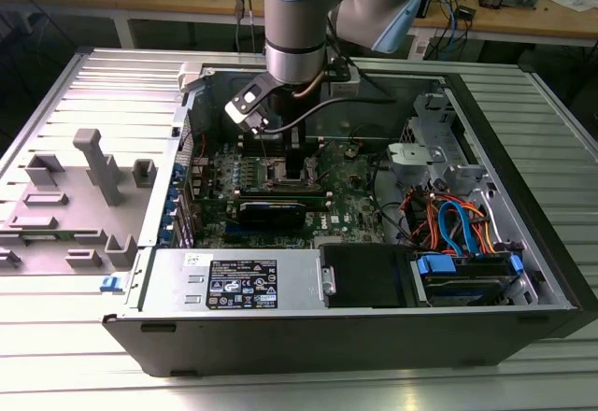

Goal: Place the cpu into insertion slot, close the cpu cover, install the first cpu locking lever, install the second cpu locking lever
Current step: 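Place the cpu into insertion slot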

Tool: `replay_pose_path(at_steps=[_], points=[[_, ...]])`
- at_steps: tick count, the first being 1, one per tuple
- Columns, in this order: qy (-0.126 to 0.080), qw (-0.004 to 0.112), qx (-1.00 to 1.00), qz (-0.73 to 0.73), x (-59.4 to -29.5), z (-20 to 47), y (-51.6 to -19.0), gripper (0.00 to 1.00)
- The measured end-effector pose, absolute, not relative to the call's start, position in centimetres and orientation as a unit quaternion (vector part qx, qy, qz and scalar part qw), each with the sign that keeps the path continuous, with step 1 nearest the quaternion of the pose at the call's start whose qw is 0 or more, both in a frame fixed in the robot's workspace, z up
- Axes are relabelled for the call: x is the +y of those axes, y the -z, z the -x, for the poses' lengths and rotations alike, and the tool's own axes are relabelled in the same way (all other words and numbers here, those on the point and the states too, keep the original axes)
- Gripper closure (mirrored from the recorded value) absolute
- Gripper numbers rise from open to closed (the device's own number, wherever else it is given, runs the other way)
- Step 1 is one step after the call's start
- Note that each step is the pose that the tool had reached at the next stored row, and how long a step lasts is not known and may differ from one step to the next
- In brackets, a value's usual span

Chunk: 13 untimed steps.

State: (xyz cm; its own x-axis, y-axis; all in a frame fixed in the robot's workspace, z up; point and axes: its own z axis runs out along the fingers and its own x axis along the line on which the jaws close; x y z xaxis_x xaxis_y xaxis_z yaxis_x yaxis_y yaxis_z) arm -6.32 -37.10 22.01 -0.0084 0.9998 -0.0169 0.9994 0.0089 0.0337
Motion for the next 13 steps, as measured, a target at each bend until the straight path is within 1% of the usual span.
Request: replay_pose_path(at_steps=[1,3,4,8,9,11,13], points=[[-0.006,0.018,0.710,-0.704,-37.10,6.30,-22.22,0.40],[-0.004,0.016,0.710,-0.704,-37.10,6.20,-22.86,0.53],[-0.003,0.015,0.710,-0.704,-37.10,6.17,-22.99,0.53],[-0.001,0.013,0.710,-0.704,-37.09,6.04,-23.14,0.77],[-0.001,0.013,0.710,-0.704,-37.10,6.04,-23.14,0.77],[-0.001,0.013,0.710,-0.704,-37.10,6.03,-23.14,0.89],[-0.001,0.013,0.710,-0.704,-37.10,6.03,-23.14,0.89]])
